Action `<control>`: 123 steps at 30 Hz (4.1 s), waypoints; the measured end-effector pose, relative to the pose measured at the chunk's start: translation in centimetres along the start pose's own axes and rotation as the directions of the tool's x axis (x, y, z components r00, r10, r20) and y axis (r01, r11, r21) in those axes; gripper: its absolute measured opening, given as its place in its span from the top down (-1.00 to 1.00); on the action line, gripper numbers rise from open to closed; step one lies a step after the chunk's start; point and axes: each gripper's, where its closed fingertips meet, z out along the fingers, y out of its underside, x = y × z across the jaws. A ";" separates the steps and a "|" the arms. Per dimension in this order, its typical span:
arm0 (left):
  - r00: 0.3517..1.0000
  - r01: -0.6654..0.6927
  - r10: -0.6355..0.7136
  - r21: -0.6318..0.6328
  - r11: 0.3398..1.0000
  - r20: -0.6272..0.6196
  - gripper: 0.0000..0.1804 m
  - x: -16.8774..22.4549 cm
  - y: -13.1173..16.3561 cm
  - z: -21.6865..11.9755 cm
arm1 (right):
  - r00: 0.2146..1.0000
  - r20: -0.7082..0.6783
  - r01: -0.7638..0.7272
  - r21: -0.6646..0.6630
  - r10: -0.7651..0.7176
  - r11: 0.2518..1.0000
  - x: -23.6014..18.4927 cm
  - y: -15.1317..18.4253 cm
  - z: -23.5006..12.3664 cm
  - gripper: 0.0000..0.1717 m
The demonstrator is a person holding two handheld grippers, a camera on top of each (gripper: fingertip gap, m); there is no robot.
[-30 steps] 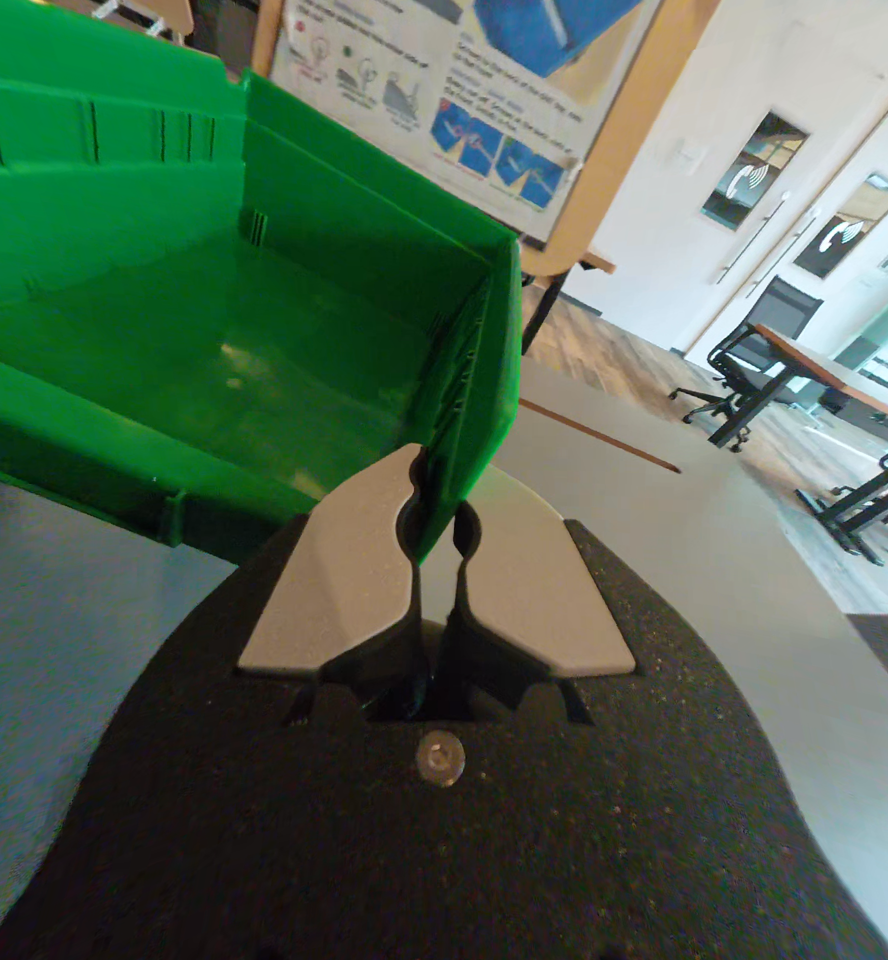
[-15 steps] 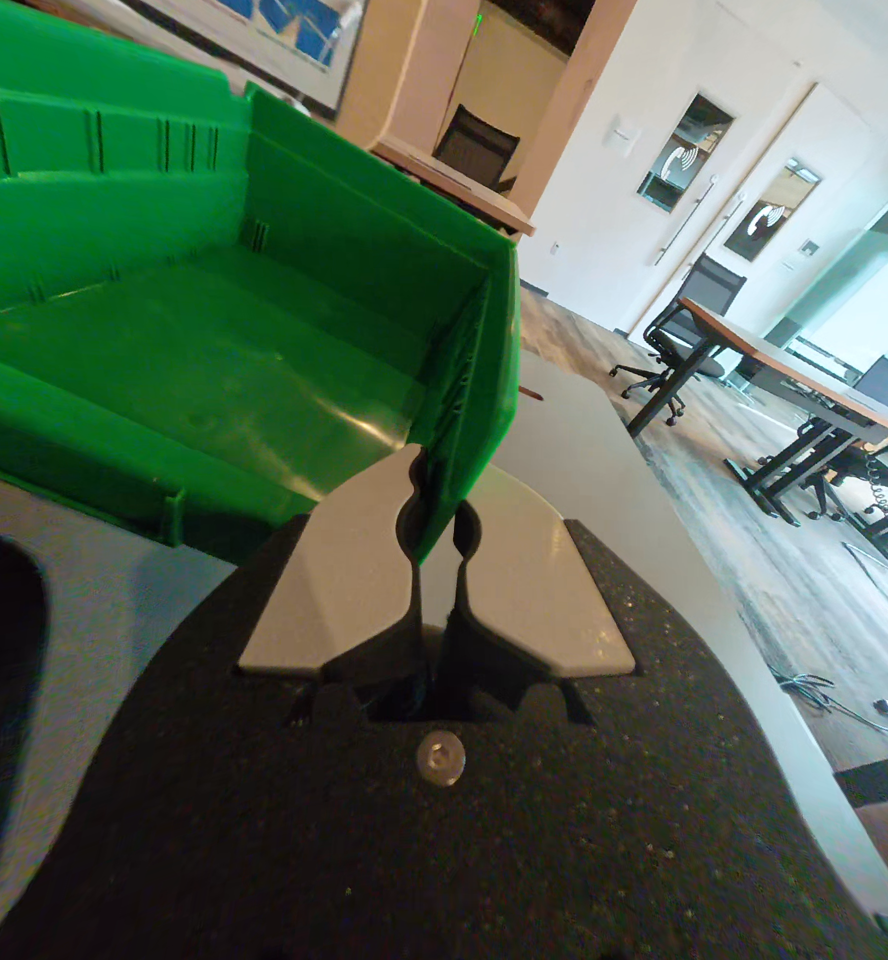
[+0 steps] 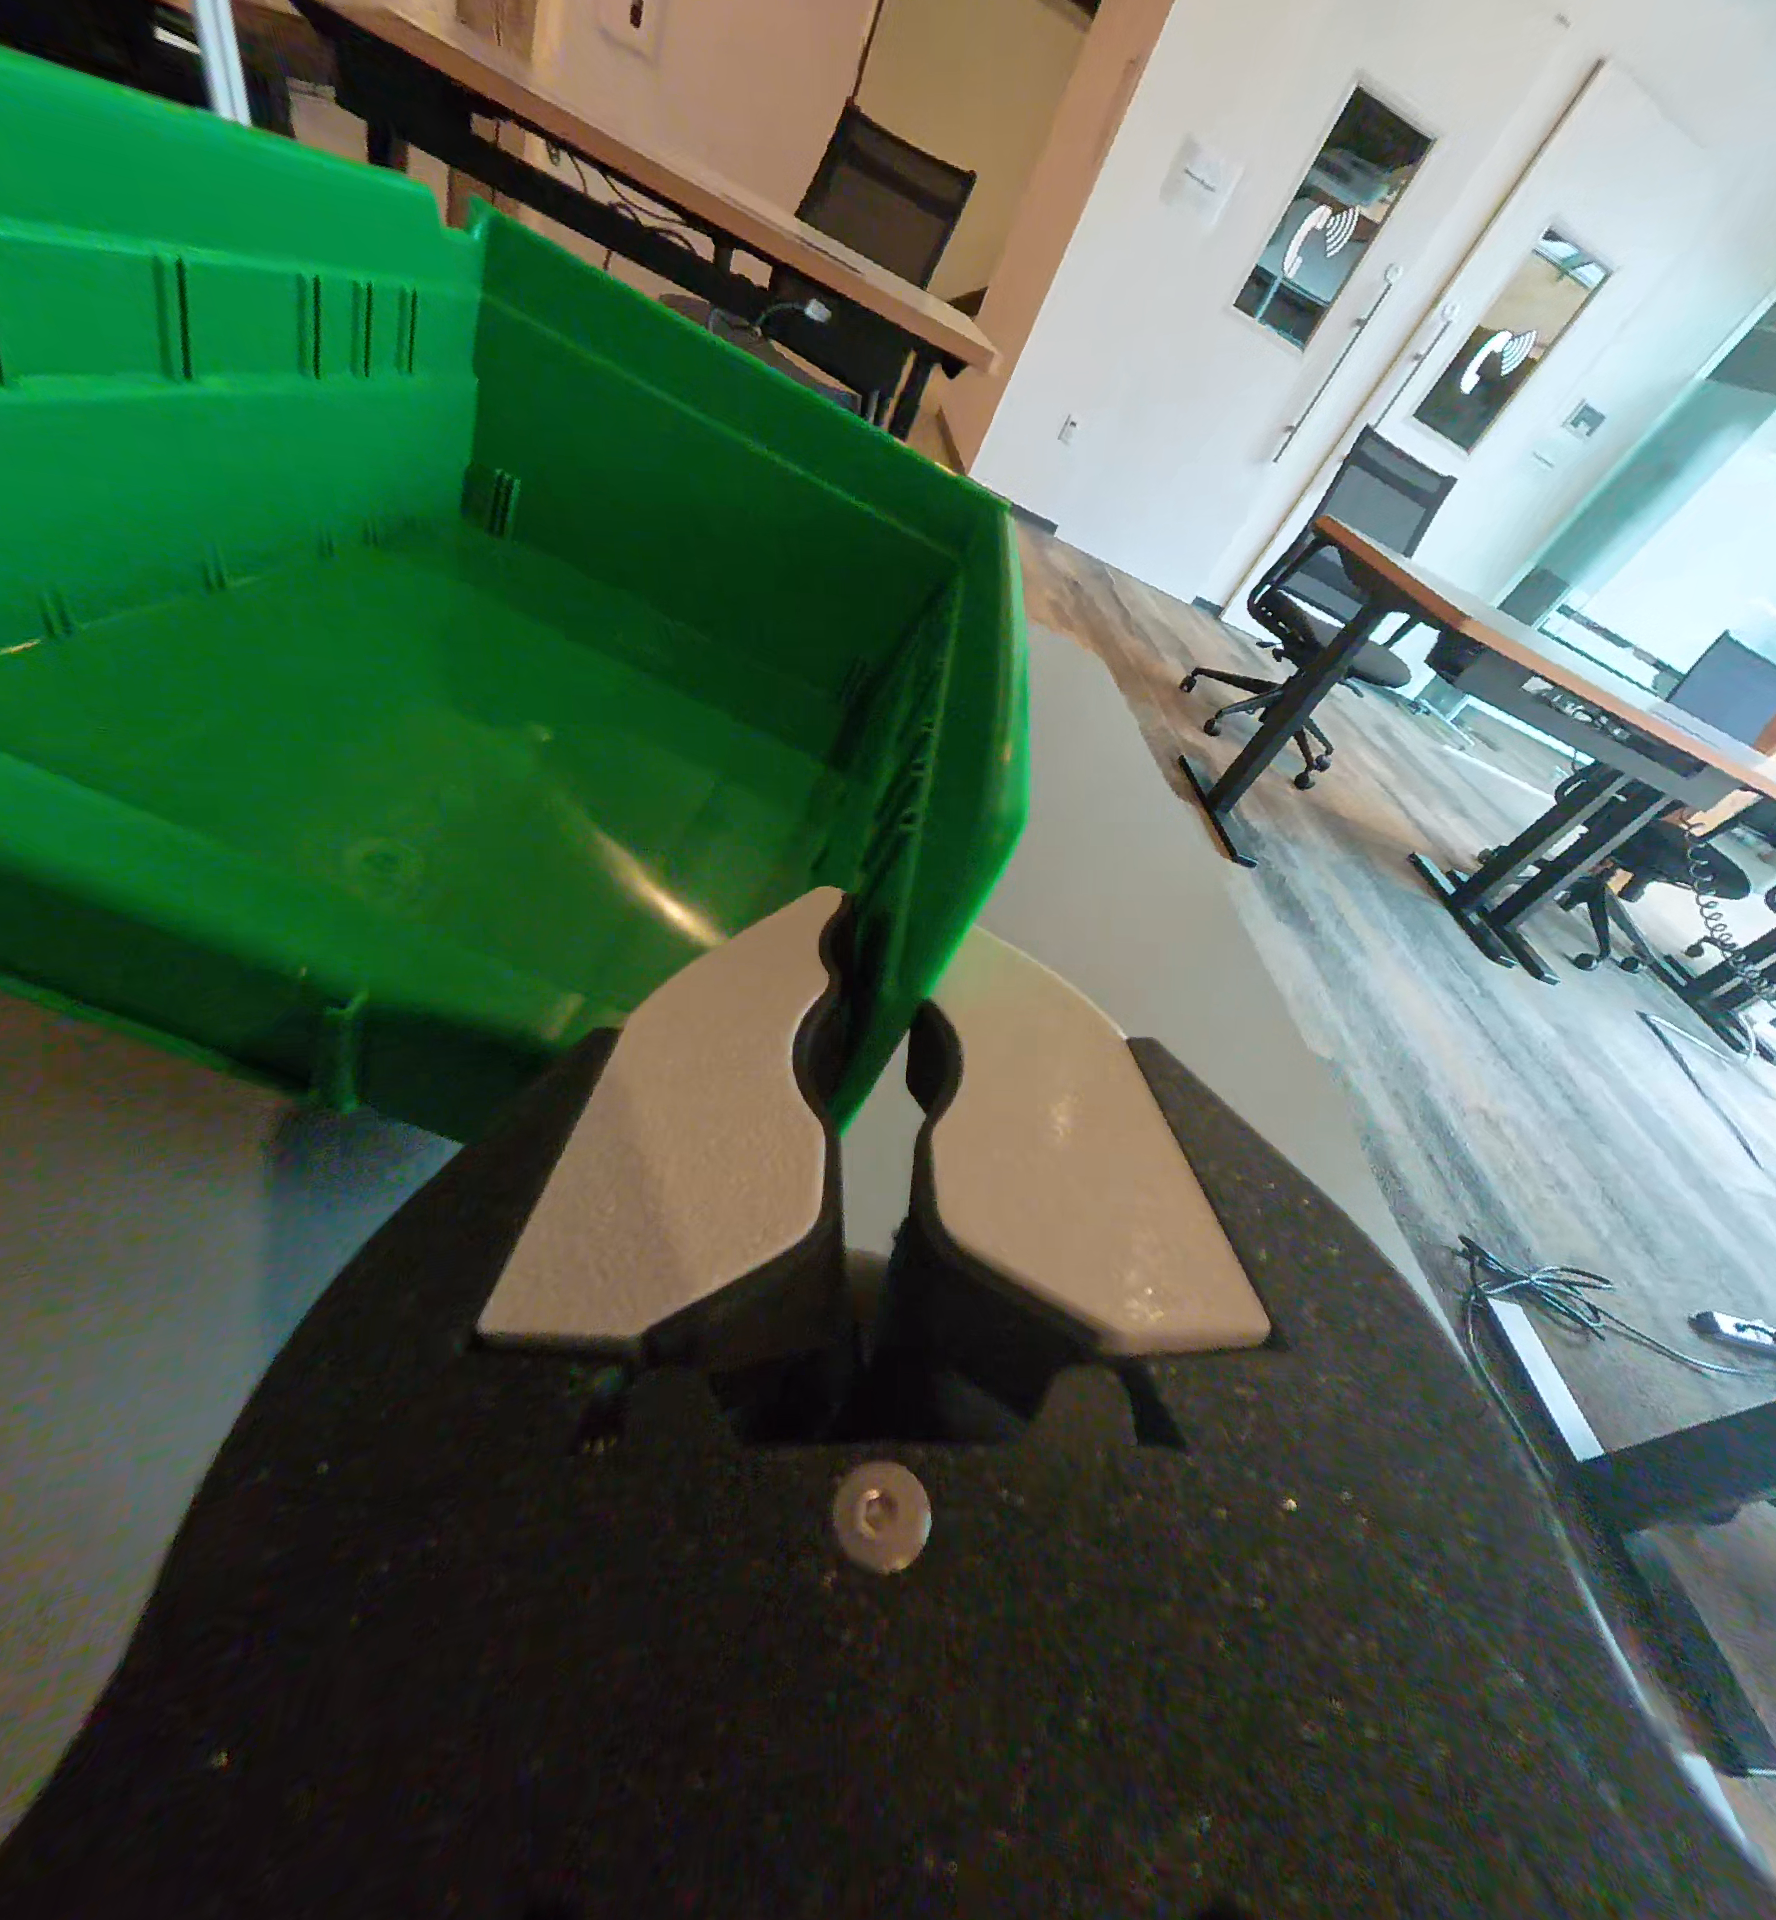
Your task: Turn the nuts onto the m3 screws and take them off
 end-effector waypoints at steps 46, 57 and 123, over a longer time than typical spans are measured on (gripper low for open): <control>0.951 0.070 0.039 0.335 0.940 -0.306 0.77 -2.3 -6.0 -7.7 | 0.944 0.031 -0.322 0.308 0.328 0.895 7.3 -9.0 -9.1 0.25; 0.960 0.221 -0.099 0.497 0.839 -0.260 0.91 -19.8 -11.8 -14.5 | 0.928 0.319 -0.338 0.499 0.194 0.798 -4.9 -25.2 -9.1 0.42; 0.734 0.627 -0.416 -0.771 0.112 0.537 0.74 -55.6 31.6 -9.7 | 0.903 0.417 -0.209 0.211 0.105 0.955 -18.1 -31.5 9.3 0.47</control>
